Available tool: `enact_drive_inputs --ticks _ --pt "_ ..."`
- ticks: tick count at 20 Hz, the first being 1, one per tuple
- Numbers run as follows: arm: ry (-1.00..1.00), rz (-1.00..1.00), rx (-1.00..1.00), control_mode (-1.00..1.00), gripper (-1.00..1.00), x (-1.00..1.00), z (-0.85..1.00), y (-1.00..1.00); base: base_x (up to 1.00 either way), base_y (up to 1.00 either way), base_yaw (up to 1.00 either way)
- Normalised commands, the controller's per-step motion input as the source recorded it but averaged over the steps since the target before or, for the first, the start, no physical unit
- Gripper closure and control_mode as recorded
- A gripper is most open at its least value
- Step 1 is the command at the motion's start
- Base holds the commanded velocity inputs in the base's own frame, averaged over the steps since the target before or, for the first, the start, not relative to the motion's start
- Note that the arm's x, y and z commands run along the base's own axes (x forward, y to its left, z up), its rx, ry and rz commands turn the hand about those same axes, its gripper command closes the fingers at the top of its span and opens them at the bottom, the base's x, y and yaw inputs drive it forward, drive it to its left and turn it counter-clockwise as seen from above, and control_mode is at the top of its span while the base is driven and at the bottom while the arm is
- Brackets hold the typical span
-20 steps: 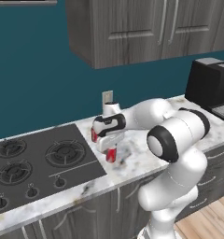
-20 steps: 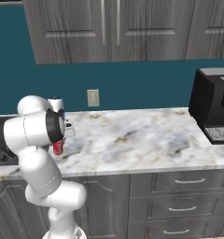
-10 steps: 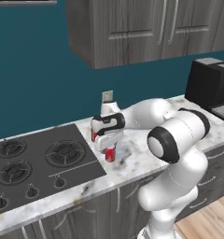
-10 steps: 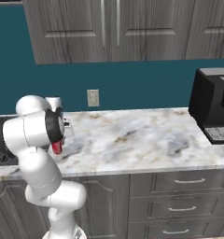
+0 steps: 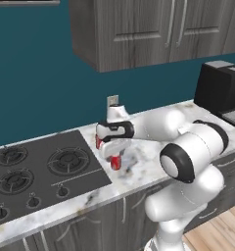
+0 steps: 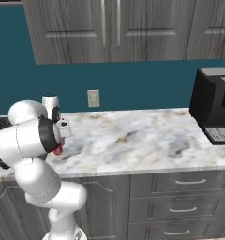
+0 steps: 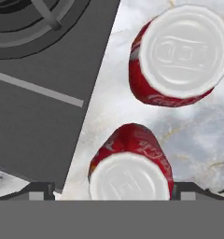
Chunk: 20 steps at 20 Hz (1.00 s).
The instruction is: Four empty soda cans are scattered around the kitchen. Gather all the cans and cluster them next to the stove for recycling.
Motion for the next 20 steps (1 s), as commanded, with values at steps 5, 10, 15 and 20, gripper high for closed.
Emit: enact_drive_inputs --ticks 5,10,15,20 --pt "-0.07 -0.05 0.04 -1.00 -1.00 -0.06 0.40 0.00 0.00 0.00 0.00" --pt "-0.15 -0.06 0.05 -1.00 -1.00 -0.12 0.49 -0.08 0.00 0.00 0.00" --pt "-0.18 -0.07 0.04 -1.00 -1.00 -0.33 0.42 -0.17 0.00 0.00 0.00" --pt "-0.21 -0.09 0.01 -1.00 -1.00 -0.65 0.13 -0.21 0.00 0.00 0.00"
